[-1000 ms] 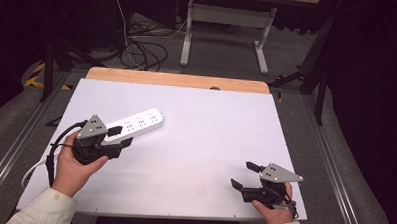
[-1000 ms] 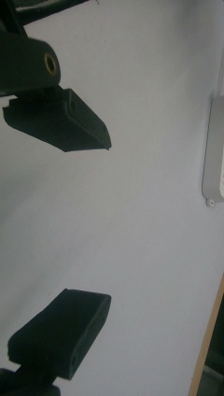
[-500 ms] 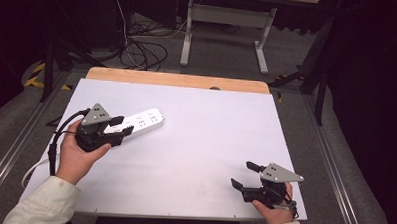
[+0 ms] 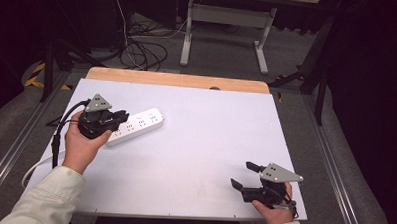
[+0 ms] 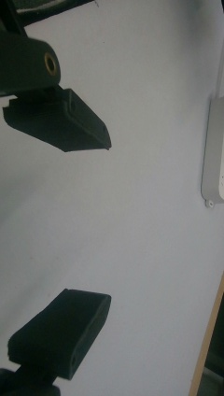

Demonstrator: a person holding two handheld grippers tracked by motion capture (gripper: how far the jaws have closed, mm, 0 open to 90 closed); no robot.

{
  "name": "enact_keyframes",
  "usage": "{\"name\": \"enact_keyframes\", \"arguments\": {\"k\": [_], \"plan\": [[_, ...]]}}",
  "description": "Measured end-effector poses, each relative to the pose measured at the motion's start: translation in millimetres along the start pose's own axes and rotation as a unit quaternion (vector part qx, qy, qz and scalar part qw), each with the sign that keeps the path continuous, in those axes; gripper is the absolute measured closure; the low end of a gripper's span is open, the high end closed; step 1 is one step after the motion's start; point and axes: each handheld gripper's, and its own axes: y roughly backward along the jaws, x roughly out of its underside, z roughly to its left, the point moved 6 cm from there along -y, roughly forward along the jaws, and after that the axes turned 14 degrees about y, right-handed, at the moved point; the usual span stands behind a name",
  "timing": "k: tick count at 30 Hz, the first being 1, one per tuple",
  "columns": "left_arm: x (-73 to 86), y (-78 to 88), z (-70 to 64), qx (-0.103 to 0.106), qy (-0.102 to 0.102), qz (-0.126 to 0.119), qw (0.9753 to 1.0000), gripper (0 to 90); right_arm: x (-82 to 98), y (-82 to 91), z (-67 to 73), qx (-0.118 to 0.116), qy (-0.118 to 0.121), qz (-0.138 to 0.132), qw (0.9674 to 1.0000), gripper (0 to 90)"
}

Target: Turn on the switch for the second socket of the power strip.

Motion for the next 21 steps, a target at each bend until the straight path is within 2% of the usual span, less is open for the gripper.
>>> {"name": "enact_keyframes", "arguments": {"k": [1,2,3,4,9,11,14,21], "plan": [[-0.3,-2.2,2.8,0.004,0.006,0.001,1.0,82.3,0.0,0.0,0.0,0.0,0.0,0.0,1.0,21.4],[0.0,-5.1,4.9,0.008,0.016,0.003,0.9998,86.2,0.0,0.0,0.0,-0.001,0.0,0.0,1.0,21.5],[0.4,-7.8,7.4,0.006,0.024,0.006,0.9997,90.0,0.0,-0.1,0.4,-0.001,0.001,0.0,1.0,21.6],[0.7,-10.7,10.1,0.003,0.025,0.009,0.9996,90.0,-0.1,-0.1,0.5,-0.002,0.001,0.0,1.0,21.6],[1.1,-23.9,19.0,0.0,0.018,-0.001,0.9998,90.0,0.2,-0.1,0.3,-0.002,0.003,0.0,1.0,21.6],[1.3,-28.7,19.6,0.006,0.024,-0.004,0.9997,90.0,0.4,-0.3,0.2,-0.002,0.003,0.001,1.0,21.6],[2.0,-35.3,22.7,0.004,0.025,-0.006,0.9997,90.0,0.2,-0.1,0.4,-0.002,0.004,0.001,1.0,21.6],[6.7,-48.7,33.4,-0.017,0.03,0.0,0.9994,90.0,0.4,-0.2,0.3,-0.003,0.006,0.0,1.0,21.6]]}}
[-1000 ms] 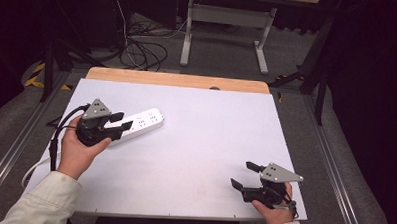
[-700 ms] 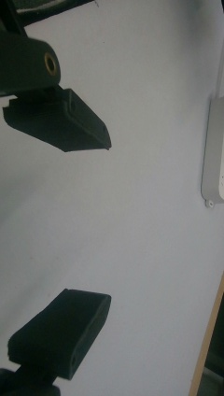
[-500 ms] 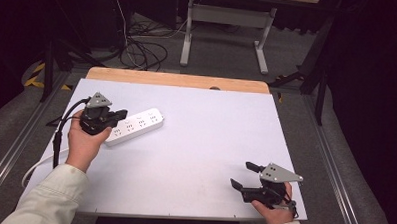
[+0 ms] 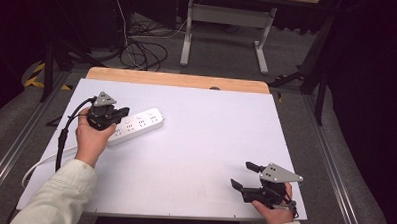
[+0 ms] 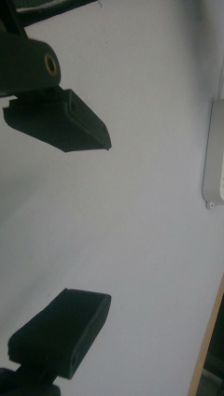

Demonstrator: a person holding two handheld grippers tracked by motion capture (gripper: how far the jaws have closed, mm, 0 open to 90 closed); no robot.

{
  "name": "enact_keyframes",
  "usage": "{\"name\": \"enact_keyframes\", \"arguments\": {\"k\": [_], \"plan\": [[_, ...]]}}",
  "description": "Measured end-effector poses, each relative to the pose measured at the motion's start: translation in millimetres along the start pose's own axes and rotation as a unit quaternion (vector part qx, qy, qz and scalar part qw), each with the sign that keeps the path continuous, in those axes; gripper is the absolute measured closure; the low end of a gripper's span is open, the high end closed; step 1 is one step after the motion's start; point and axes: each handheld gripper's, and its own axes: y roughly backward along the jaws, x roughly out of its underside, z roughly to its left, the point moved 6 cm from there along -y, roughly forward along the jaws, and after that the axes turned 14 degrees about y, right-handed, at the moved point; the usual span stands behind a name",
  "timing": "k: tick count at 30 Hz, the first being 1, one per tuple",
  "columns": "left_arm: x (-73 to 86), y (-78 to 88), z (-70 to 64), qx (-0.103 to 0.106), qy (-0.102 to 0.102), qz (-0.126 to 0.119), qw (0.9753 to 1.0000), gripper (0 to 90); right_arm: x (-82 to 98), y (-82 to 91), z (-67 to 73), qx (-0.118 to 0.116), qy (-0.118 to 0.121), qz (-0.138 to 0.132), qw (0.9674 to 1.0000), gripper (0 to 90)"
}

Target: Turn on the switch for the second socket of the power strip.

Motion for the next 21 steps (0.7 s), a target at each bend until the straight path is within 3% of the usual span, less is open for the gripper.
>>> {"name": "enact_keyframes", "arguments": {"k": [4,11,16,21], "plan": [[3.6,-7.2,7.2,-0.019,-0.005,0.011,0.9997,90.0,0.0,0.1,0.1,-0.001,0.001,0.0,1.0,21.5],[7.6,-13.5,11.1,-0.029,-0.002,0.022,0.9993,90.0,0.0,-0.2,0.3,-0.002,0.001,0.0,1.0,21.4],[10.1,-17.9,13.4,-0.032,-0.002,0.031,0.999,90.0,0.3,-0.9,0.8,-0.002,0.002,0.002,1.0,21.3],[13.8,-21.7,15.7,-0.029,0.011,0.045,0.9985,90.0,0.5,-0.8,0.8,-0.002,0.003,0.004,1.0,21.4]]}}
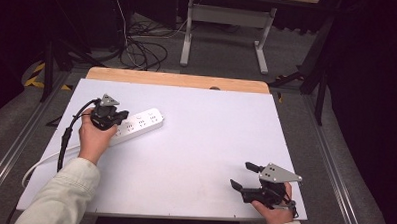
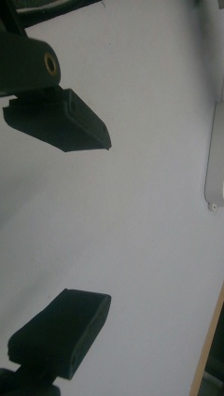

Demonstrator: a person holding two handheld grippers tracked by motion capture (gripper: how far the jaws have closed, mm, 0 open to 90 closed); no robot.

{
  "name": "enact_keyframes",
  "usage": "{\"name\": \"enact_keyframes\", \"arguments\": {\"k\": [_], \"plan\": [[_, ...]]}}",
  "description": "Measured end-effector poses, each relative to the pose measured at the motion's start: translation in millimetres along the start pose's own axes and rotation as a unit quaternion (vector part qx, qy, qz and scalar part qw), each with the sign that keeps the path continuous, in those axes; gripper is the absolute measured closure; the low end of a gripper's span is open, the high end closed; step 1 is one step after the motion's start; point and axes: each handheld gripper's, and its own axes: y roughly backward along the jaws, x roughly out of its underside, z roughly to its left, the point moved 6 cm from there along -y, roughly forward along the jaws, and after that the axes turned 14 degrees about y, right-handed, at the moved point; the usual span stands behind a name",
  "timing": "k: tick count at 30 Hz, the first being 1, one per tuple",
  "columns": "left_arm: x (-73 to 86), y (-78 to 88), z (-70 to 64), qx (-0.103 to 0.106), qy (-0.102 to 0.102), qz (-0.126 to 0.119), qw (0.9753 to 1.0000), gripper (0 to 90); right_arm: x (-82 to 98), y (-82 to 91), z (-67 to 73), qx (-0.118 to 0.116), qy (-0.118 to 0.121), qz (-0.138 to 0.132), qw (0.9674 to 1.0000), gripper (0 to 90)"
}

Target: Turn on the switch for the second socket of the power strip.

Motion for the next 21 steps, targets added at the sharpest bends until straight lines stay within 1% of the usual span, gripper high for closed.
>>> {"name": "enact_keyframes", "arguments": {"k": [2,3,6,10,14,17,19,21], "plan": [[1.5,-2.7,1.7,0.0,-0.004,0.008,1.0,90.0,0.0,0.0,0.1,0.0,-0.001,-0.001,1.0,21.4],[1.5,-2.7,1.7,0.0,-0.004,0.008,1.0,90.0,0.0,0.0,0.1,0.0,-0.001,-0.001,1.0,21.4],[4.0,-6.0,2.8,-0.002,-0.003,0.019,0.9998,90.0,0.3,0.2,-0.6,0.0,-0.001,-0.001,1.0,21.4],[4.7,-6.8,3.9,-0.003,-0.001,0.021,0.9998,90.0,0.2,0.2,-0.4,-0.001,-0.001,-0.001,1.0,21.4],[5.7,-7.9,3.5,-0.006,-0.004,0.024,0.9997,90.0,0.5,-0.1,-0.5,-0.001,-0.002,0.0,1.0,21.4],[6.7,-9.2,1.9,-0.004,-0.01,0.028,0.9996,90.0,0.4,-0.1,-0.7,0.0,-0.001,0.0,1.0,21.5],[7.6,-10.3,1.7,-0.009,-0.019,0.031,0.9993,90.0,0.5,0.2,-0.6,0.0,-0.002,-0.001,1.0,21.5],[7.9,-10.4,1.4,-0.012,-0.02,0.029,0.9993,90.0,0.5,0.2,-0.6,-0.001,-0.002,-0.001,1.0,21.4]]}}
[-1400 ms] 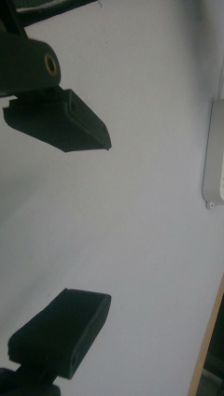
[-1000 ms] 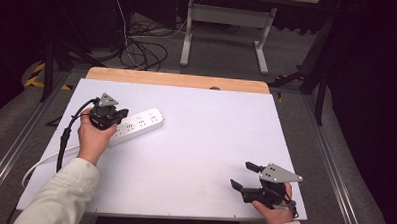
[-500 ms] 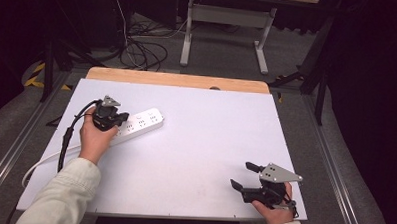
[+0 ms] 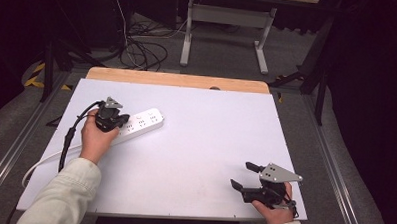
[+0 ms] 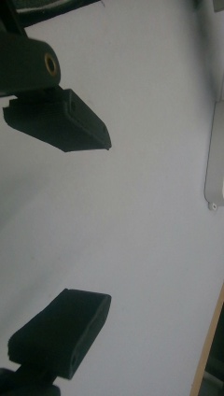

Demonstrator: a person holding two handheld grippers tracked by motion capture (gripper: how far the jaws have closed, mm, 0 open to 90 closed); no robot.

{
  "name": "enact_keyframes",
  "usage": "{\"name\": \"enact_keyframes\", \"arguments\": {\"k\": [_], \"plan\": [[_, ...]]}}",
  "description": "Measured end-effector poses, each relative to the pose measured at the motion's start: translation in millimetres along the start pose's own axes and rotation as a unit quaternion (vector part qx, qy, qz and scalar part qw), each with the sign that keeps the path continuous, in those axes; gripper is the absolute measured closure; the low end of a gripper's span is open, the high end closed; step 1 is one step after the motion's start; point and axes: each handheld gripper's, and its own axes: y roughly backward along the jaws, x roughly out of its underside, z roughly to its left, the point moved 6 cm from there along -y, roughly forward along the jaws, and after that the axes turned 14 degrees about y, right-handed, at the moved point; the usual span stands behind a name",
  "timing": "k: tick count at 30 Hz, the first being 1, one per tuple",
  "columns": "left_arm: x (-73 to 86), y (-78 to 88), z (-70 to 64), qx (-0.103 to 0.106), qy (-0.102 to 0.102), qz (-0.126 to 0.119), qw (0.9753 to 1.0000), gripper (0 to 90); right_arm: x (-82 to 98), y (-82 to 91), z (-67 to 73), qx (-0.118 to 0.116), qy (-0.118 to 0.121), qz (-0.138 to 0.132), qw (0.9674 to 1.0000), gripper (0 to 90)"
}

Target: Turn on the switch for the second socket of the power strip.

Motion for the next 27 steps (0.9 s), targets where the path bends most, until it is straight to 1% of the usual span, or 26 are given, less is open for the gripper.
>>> {"name": "enact_keyframes", "arguments": {"k": [5,6,7,8,11,13,15,17,18,20,22,24,25,27], "plan": [[-0.2,-0.2,0.7,-0.007,-0.01,-0.004,0.9999,90.0,0.0,-0.1,0.1,0.0,0.0,0.0,1.0,21.5],[-0.1,-0.4,0.3,-0.007,-0.009,-0.006,0.9999,90.0,0.0,0.0,0.2,-0.001,0.0,0.0,1.0,21.5],[0.7,-0.9,-0.8,-0.003,-0.001,-0.006,1.0,90.0,0.0,-0.1,0.2,0.0,0.0,0.0,1.0,21.6],[0.5,-0.7,0.2,-0.006,-0.003,-0.007,1.0,90.0,0.2,-0.3,0.1,0.0,0.001,0.001,1.0,21.6],[0.8,-0.7,0.0,-0.005,0.005,-0.008,0.9999,90.0,0.2,-0.8,0.9,-0.002,0.003,0.003,1.0,21.7],[0.9,-0.7,-0.1,-0.009,0.004,-0.008,0.9999,90.0,0.2,-0.8,1.0,-0.002,0.002,0.003,1.0,21.7],[1.7,-1.0,-1.7,-0.011,0.006,-0.009,0.9999,90.0,0.1,-0.3,0.4,-0.001,0.002,0.001,1.0,21.7],[2.3,-1.4,-2.0,-0.016,0.001,-0.013,0.9998,90.0,0.1,0.5,-0.2,0.0,0.001,0.0,1.0,21.8],[2.7,-1.5,-1.8,-0.019,0.001,-0.016,0.9997,90.0,0.2,0.8,-0.6,0.001,0.001,0.0,1.0,21.8],[3.7,-2.0,-1.6,-0.017,0.004,-0.023,0.9996,90.0,0.1,0.8,-0.4,0.0,0.001,0.0,1.0,21.8],[5.1,-2.3,-1.8,-0.012,0.018,-0.026,0.9994,90.0,0.0,0.7,-0.1,0.0,0.002,0.0,1.0,21.8],[5.0,-2.2,-1.1,-0.013,0.02,-0.028,0.9993,90.0,-0.1,0.8,0.0,-0.001,0.001,0.0,1.0,21.8],[5.1,-2.3,-1.7,-0.016,0.021,-0.027,0.9993,90.0,-0.1,0.9,0.0,0.0,0.001,0.0,1.0,21.8],[5.3,-2.7,-2.8,-0.02,0.017,-0.026,0.9993,90.0,-0.1,1.0,0.1,-0.001,0.001,0.0,1.0,21.8]]}}
